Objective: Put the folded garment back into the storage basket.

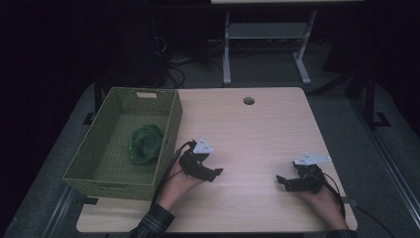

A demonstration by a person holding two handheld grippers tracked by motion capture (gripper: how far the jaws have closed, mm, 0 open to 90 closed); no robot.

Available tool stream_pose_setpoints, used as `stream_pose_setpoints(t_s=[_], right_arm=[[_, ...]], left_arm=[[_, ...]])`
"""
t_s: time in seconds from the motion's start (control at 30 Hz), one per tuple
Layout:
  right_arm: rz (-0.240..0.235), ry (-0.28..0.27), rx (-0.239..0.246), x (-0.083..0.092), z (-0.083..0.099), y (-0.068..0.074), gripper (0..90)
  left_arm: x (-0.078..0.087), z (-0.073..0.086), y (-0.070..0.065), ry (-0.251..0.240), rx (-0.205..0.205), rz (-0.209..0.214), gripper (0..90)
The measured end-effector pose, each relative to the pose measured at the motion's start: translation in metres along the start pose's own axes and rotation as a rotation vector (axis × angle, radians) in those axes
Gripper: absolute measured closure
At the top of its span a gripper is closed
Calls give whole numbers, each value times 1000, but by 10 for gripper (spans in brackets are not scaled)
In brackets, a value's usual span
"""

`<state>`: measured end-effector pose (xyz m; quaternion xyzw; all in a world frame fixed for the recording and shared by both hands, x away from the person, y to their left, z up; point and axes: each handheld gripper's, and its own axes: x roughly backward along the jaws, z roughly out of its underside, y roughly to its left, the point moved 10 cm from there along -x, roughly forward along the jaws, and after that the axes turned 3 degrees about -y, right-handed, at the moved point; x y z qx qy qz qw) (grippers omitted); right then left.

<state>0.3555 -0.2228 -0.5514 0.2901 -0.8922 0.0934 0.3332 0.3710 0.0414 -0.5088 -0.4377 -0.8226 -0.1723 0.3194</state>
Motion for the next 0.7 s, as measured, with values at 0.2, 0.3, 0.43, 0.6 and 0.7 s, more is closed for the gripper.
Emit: stream_pose_setpoints(t_s=[0.2,0.3,0.43,0.6,0.7], right_arm=[[0,0,0,0,0,0,132],[0,0,0,0,0,0,132],[0,0,-1,0,0,0,132],[0,0,-1,0,0,0,132],[0,0,-1,0,0,0,132]], left_arm=[[-21,19,4,50,-2,-22,134],[-27,26,4,60,-2,-13,131],[-29,26,4,-4,0,-5,127],[-29,26,3,-25,1,-2,129],[-29,26,3,-26,1,-2,129]])
